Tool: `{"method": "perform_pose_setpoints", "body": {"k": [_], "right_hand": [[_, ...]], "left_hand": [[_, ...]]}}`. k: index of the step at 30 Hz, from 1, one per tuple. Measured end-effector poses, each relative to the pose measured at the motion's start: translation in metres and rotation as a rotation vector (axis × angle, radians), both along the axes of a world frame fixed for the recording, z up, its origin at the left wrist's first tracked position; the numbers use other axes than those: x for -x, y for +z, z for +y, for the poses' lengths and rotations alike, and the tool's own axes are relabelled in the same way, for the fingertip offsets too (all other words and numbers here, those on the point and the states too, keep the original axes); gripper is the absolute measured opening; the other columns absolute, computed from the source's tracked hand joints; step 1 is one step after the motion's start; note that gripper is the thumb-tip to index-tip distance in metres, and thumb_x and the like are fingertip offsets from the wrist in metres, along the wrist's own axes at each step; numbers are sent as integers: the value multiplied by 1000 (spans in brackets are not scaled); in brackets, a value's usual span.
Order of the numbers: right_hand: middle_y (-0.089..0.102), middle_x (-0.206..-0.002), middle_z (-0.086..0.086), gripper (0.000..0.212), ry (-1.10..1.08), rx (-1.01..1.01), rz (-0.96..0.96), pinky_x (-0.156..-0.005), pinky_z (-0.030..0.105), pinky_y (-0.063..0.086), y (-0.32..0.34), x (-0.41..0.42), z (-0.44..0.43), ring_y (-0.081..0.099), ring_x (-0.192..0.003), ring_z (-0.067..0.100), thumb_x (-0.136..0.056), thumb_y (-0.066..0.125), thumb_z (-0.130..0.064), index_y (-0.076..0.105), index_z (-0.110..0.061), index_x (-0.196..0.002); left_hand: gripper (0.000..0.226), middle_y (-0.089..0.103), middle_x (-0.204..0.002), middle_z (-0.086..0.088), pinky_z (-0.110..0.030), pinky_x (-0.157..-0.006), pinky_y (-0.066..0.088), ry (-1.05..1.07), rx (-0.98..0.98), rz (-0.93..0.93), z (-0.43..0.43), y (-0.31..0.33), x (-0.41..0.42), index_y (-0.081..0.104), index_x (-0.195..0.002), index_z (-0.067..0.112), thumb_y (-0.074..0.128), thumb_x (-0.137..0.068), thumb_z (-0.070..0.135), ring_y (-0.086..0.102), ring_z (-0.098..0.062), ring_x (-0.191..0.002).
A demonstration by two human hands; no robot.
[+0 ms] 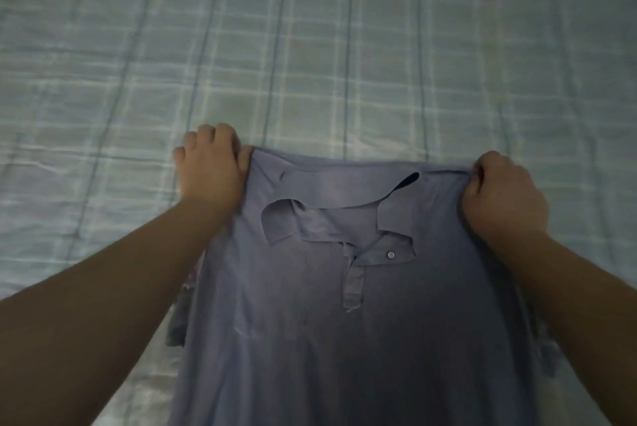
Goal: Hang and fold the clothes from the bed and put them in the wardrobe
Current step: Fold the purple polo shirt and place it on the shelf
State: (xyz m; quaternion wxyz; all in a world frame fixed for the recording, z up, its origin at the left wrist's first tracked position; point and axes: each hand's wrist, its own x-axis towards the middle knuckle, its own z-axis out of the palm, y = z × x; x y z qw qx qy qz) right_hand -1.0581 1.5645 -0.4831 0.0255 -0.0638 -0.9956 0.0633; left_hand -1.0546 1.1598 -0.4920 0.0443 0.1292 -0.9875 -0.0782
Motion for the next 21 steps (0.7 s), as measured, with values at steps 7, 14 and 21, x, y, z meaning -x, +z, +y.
{"method": "perform_pose_setpoints", "body": {"k": [7,14,21], "right_hand": [[56,-115,-10,43,-210,602,25,-86,32,45,53,-34,-63,56,-98,12,-79,51,-51,45,-39,-120],[51,-134,3,55,-142,639,-216,-102,36,43,36,-37,-113,48,-122,24,-83,64,-25,47,-20,-135],[57,-75,-11,18,-188,708,-146,-49,5,36,30,-22,-87,53,-60,-12,-82,55,-12,50,-27,-89]], "left_hand": [[43,55,-132,-10,-26,-112,29,-365,-516,12,38,52,-37,58,-126,10,61,-85,20,46,-24,-127],[69,44,-150,-16,-38,-120,17,-589,-420,-304,64,39,-53,51,-141,5,57,-74,-8,30,-38,-144],[54,53,-143,-17,-18,-116,15,-422,-549,-188,65,30,-52,61,-131,1,48,-83,-19,38,-32,-142]]}}
